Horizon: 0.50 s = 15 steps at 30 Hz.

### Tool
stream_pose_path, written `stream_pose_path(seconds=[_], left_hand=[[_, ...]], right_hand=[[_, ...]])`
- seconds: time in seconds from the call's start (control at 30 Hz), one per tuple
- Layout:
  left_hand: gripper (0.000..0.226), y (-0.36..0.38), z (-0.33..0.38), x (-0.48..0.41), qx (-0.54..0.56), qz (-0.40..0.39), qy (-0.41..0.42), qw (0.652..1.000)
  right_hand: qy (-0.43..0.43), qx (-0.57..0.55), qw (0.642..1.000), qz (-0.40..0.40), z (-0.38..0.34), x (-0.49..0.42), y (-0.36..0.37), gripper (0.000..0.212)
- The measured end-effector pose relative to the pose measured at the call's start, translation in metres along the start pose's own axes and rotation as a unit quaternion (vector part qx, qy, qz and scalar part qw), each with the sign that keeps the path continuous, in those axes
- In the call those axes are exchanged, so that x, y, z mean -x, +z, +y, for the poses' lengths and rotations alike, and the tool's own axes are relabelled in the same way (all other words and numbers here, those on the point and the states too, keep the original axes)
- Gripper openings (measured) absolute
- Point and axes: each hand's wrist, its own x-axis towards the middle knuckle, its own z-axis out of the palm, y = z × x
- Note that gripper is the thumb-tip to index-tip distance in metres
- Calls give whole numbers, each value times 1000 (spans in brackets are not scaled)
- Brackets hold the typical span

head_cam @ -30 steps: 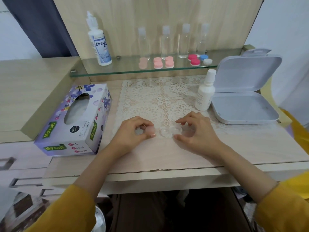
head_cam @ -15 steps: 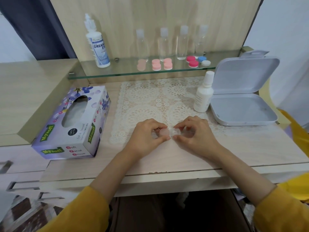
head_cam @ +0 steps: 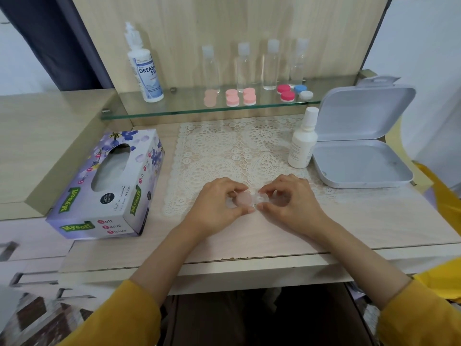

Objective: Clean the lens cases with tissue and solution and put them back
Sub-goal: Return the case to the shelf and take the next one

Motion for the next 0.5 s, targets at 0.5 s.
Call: stream_pose_path(seconds=[0.5], left_hand=[[43, 10, 2, 0, 14, 60, -28, 998]], right_hand=[[-14, -12, 1000, -8, 2, -1, -1, 21]])
